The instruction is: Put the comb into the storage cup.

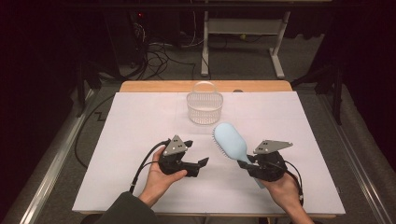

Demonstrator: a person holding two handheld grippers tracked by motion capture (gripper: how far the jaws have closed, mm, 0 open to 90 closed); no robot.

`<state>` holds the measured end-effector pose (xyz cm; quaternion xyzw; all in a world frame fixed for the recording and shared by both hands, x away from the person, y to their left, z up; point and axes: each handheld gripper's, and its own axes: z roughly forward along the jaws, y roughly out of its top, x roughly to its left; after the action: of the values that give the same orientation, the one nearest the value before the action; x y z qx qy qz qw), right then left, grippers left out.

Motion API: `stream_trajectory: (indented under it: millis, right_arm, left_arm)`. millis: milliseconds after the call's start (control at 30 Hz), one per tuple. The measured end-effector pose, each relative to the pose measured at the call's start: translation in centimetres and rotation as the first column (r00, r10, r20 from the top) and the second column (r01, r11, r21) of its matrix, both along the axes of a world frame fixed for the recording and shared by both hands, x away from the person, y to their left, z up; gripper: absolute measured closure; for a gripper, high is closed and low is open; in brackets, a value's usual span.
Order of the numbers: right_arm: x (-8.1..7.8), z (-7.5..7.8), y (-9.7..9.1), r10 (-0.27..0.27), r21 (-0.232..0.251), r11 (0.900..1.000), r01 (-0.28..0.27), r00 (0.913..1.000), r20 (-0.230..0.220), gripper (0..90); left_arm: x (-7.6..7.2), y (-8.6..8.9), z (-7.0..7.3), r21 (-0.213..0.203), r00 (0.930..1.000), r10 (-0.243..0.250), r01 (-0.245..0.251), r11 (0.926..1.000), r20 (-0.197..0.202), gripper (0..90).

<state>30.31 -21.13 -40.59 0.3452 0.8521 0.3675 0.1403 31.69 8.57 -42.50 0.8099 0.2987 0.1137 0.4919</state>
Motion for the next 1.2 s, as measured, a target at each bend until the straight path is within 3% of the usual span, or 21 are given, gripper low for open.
stream_trajectory:
  millis: [433, 800, 1200]
  right_arm:
    - [-0.1, 0.1, 0.2, 0.012, 0.004, 0.9999, -0.012, 0.9999, 0.009, 70.5]
    - [-0.3, 0.2, 0.4, 0.020, 0.011, 0.9997, -0.020, 0.9996, 0.021, 70.5]
    - [-0.4, 0.2, 0.7, 0.016, 0.009, 0.9998, -0.017, 0.9991, 0.040, 70.5]
  left_arm:
    - [0.3, -3.2, 0.7, 0.006, 0.9982, -0.060, 0.060, 0.9982, 0.006, 21.0]
    - [0.7, -4.8, 0.9, -0.022, 0.9970, -0.077, 0.077, 0.9968, 0.001, 17.1]
    - [1.4, -6.3, 0.8, -0.051, 0.9937, -0.107, 0.105, 0.9931, -0.034, 14.8]
